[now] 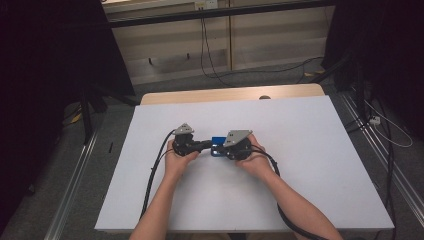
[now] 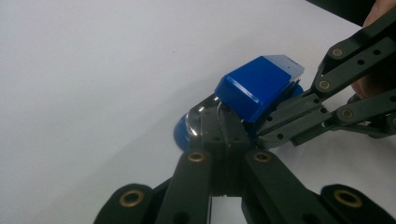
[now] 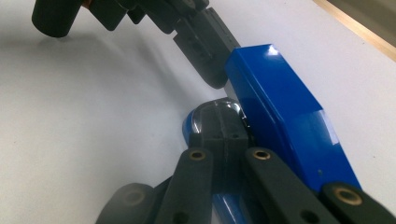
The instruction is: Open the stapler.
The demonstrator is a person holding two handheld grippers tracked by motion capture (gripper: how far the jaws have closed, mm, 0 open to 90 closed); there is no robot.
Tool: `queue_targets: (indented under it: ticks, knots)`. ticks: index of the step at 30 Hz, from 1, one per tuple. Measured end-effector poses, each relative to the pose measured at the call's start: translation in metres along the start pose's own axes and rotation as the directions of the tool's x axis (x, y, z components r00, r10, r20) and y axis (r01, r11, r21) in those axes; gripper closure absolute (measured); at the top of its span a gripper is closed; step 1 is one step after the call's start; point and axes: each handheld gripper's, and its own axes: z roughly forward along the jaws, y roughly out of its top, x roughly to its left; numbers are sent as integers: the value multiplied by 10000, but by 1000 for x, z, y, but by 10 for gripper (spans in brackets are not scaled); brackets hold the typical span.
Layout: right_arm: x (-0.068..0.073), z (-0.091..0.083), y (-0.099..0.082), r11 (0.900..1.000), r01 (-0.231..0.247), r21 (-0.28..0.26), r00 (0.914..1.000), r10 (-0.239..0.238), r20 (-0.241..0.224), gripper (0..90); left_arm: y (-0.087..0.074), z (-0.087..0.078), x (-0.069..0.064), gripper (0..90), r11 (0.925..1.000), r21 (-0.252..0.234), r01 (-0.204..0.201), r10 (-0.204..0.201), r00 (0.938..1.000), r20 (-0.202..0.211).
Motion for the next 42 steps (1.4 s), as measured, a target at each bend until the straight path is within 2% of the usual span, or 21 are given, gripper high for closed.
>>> queue_targets:
  ticks: [5, 13, 15, 16, 18, 19, 23, 25, 27, 29, 30, 31, 32, 33, 34, 35, 38, 40, 42]
  knots:
    - [0, 0, 0, 10000, -46, -36, 10000, 45, -22, 900, 0, 1, 0, 900, 10000, 9, 15, -15, 9999, -145]
    - [0, 0, -1, 10000, -13, -48, 10000, 13, -45, 900, 1, 0, 0, 900, 10000, -1, -53, 53, 9999, -147]
    - [-1, 0, -1, 10000, 12, -45, 10000, -13, -50, 900, 1, 1, 0, 900, 9997, 28, -240, 240, 9996, -158]
    - [-1, 0, -1, 10000, 9, -64, 10000, -10, -56, 900, 1, 1, -1, 900, 9990, 201, -405, 409, 9989, -220]
    - [-1, 0, -2, 9999, -68, -113, 10000, 67, -41, 900, 1, 1, -1, 900, 9986, 219, -472, 476, 9987, -203]
    - [-1, 0, -2, 9999, -59, -102, 10000, 59, -43, 900, 3, 0, -3, 900, 9964, 376, -757, 769, 9965, -327]
    - [-1, 0, -1, 10000, -24, -84, 10000, 24, -47, 900, 5, -1, -5, 900, 9937, 560, -975, 993, 9946, -309]
    - [-1, 0, -1, 10000, 2, -71, 10000, -3, -64, 900, 5, -2, -5, 900, 9939, 550, -954, 970, 9949, -274]
    - [-1, 0, -1, 10000, 23, -30, 10000, -24, -68, 900, 5, -2, -6, 900, 9961, 455, -761, 772, 9968, -220]
    - [-1, 0, -1, 10000, 53, -33, 10000, -53, -70, 900, 6, -3, -6, 900, 9964, 316, -784, 792, 9966, -238]
    - [-1, 0, -1, 10000, 77, -38, 10000, -77, -40, 900, 8, -8, -5, 900, 9940, -1097, 4, 54, 9986, 529]
    - [-1, 0, -1, 10000, 40, -57, 10000, -40, -47, 900, 18, -13, -11, 900, 9815, -1901, 236, -36, 9945, 1048]
    - [-1, 0, -1, 10000, -33, -93, 10000, 32, -53, 900, 18, -13, -11, 900, 9815, -1901, 236, -36, 9945, 1048]
    - [0, 0, -1, 9999, 129, -109, 9999, -129, -26, 900, 40, -12, -27, 900, 9899, -728, -1213, 1197, 9925, -255]
    - [0, 0, -2, 9998, 176, -117, 9998, -176, 26, 900, 40, -12, -27, 900, 9899, -728, -1213, 1197, 9925, -255]
    - [0, -1, -1, 10000, 87, -40, 10000, -87, -12, 900, 39, -7, -21, 900, 9908, -1317, -313, 297, 9995, -145]
    - [-1, -1, 0, 9998, 191, 91, 9998, -191, -31, 900, 36, -2, -22, 900, 9933, -1073, -429, 400, 9988, -283]
    - [-2, -1, -2, 10000, 32, -71, 10000, -32, -83, 900, 38, -5, -22, 900, 9925, -1109, -513, 502, 9987, -128]
    - [-1, -1, -2, 9998, 155, -109, 9999, -155, 10, 900, 37, -5, -20, 900, 9925, -1159, -384, 386, 9993, -5]
